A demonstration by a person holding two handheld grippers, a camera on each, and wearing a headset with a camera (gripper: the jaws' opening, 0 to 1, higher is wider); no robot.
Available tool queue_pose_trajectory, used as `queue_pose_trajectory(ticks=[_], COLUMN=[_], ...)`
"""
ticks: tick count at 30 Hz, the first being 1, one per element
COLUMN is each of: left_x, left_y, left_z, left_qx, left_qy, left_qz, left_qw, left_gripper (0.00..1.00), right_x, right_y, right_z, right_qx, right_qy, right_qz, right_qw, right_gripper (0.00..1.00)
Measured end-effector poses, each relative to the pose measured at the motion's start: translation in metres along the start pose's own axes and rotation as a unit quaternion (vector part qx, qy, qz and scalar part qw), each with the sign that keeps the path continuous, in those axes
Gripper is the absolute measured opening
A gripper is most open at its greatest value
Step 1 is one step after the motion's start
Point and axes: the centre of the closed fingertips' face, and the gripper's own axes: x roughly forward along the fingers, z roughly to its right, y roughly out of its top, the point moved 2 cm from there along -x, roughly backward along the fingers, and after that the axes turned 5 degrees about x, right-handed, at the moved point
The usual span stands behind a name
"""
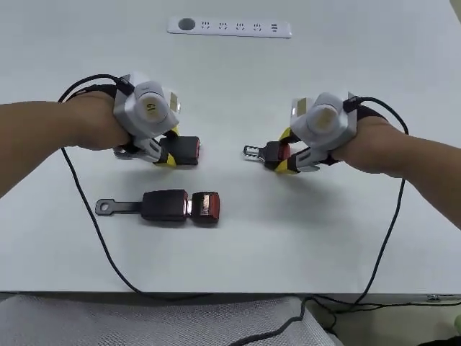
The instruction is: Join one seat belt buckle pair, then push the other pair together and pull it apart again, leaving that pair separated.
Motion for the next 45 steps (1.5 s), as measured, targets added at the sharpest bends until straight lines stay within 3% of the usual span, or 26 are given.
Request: queue_pose_trajectory(ticks=[13, 17, 23, 28, 29, 37, 45], left_x=[0.003, 0.003, 0.003, 0.003, 0.003, 0.003, 0.004], left_y=[0.003, 0.004, 0.004, 0.004, 0.004, 0.005, 0.006], left_z=[-0.002, -0.002, -0.002, -0.001, -0.001, -0.001, -0.001], left_qx=[-0.001, 0.000, -0.004, -0.007, -0.007, 0.005, 0.008], left_qy=[0.001, 0.001, 0.002, 0.004, 0.005, -0.002, -0.007], left_qz=[-0.003, -0.004, -0.007, -0.007, -0.007, 0.008, 0.004], left_qw=[1.0000, 1.0000, 1.0000, 0.9999, 0.9999, 1.0000, 0.9999], left_gripper=[0.32, 0.32, 0.32, 0.32, 0.32, 0.32, 0.32], right_x=[0.032, 0.035, 0.033, 0.043, 0.044, 0.042, 0.048], right_y=[0.056, 0.059, 0.061, 0.073, 0.070, 0.073, 0.085], right_z=[-0.005, -0.004, -0.005, -0.006, -0.004, -0.004, -0.008], right_qx=[-0.021, -0.016, -0.051, -0.047, -0.049, -0.045, -0.040], right_qy=[0.014, 0.016, 0.003, 0.007, 0.006, 0.012, 0.018], right_qz=[0.019, 0.019, 0.001, 0.015, 0.007, 0.025, 0.041], right_qw=[0.9995, 0.9996, 0.9987, 0.9987, 0.9988, 0.9986, 0.9982], right_gripper=[0.33, 0.32, 0.32, 0.32, 0.32, 0.32, 0.31])
